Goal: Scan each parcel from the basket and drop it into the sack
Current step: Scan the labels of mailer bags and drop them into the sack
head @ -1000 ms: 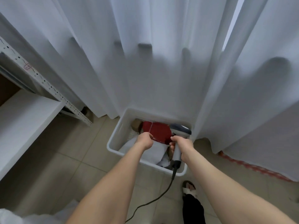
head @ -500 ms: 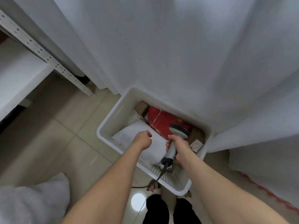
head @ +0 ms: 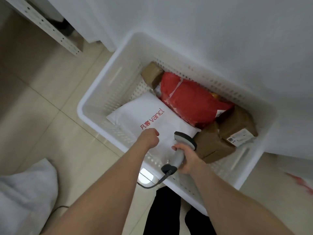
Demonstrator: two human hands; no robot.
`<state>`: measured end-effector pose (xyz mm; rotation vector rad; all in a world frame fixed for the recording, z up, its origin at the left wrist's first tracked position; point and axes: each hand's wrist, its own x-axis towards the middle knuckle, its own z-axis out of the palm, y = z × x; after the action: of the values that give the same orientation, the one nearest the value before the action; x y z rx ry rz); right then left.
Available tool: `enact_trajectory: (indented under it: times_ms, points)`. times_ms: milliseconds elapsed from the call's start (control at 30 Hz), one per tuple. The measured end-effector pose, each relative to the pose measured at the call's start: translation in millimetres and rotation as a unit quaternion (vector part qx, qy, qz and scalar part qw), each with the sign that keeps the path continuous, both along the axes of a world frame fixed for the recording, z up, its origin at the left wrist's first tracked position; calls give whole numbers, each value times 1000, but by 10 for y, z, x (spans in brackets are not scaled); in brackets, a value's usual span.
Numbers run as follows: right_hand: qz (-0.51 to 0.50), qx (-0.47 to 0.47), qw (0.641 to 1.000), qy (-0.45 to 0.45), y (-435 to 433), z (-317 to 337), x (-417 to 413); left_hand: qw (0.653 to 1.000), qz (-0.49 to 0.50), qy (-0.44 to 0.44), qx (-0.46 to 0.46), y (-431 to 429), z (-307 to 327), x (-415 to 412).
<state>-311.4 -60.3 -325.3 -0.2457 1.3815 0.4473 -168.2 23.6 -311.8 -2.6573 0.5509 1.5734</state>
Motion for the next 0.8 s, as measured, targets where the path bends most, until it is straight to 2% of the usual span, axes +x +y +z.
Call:
enact_trajectory:
  times_ms: [100, 200, 333, 400, 633, 800]
  points:
    - [-59, 35, 997, -35, 123, -190, -18, 1000, 3, 6, 9, 53, -196, 2]
    - [-90, 54, 994, -29, 203, -263, 0, 1000, 12, 4, 13, 85, -293, 33]
    - [-88, 56, 994, -31, 170, -189, 68, 1000, 28, -9, 6, 76, -201, 113]
    - [-56, 43, 997, -34, 131, -80, 116, 999, 42, -15, 2, 67, -89, 174]
    - [1, -37, 997, -65, -66, 758, 336, 989, 119, -80, -34, 142, 661, 454]
    - [-11, -99, 986, -137, -354, 1575, 658, 991, 94, -78, -61, 88, 1486, 582]
